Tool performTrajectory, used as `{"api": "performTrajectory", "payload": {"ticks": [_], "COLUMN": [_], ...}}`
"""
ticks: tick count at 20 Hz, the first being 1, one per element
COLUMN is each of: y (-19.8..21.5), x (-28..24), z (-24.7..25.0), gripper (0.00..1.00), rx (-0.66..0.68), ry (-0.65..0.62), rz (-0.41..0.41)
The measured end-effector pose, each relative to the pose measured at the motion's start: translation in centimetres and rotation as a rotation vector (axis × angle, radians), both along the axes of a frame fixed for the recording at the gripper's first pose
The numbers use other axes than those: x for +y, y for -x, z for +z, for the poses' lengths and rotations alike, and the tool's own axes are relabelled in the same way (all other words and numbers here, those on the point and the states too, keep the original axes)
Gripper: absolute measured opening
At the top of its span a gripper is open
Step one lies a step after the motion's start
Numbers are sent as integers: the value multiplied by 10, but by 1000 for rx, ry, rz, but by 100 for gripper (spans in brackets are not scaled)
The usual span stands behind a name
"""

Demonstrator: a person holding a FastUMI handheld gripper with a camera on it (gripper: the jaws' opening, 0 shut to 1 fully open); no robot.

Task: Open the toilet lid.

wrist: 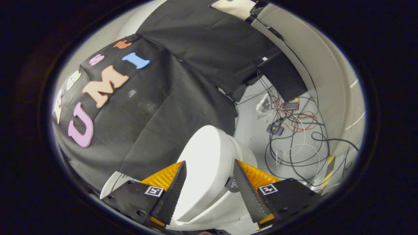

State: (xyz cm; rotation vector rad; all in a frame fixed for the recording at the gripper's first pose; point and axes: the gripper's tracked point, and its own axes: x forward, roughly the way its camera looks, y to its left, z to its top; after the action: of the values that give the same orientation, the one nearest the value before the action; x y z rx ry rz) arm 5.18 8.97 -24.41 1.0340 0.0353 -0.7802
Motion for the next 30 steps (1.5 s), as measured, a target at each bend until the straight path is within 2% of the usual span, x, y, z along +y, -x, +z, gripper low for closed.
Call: {"api": "performTrajectory", "payload": {"ticks": [3, 7, 10, 12, 14, 17, 18, 20, 24, 26, 30], "y": [5, 4, -7, -10, -12, -19, -12, -22, -20, -22, -25], "x": [8, 14, 17, 20, 18, 30, 20, 22, 25, 25, 22], "z": [-23, -52, -66, -66, -70, -82, -76, -79, -69, -64, -30], "gripper": [90, 72, 72, 31, 31, 31, 31, 12, 11, 6, 5], "rx": [25, 45, 47, 44, 49, 92, 53, 40, 10, 17, -18], "ry": [-78, -184, -237, -265, -270, -295, -286, -316, -322, -295, -212], "rz": [-2, -1, 37, 55, 75, 149, 147, 146, 173, 192, 199]}}
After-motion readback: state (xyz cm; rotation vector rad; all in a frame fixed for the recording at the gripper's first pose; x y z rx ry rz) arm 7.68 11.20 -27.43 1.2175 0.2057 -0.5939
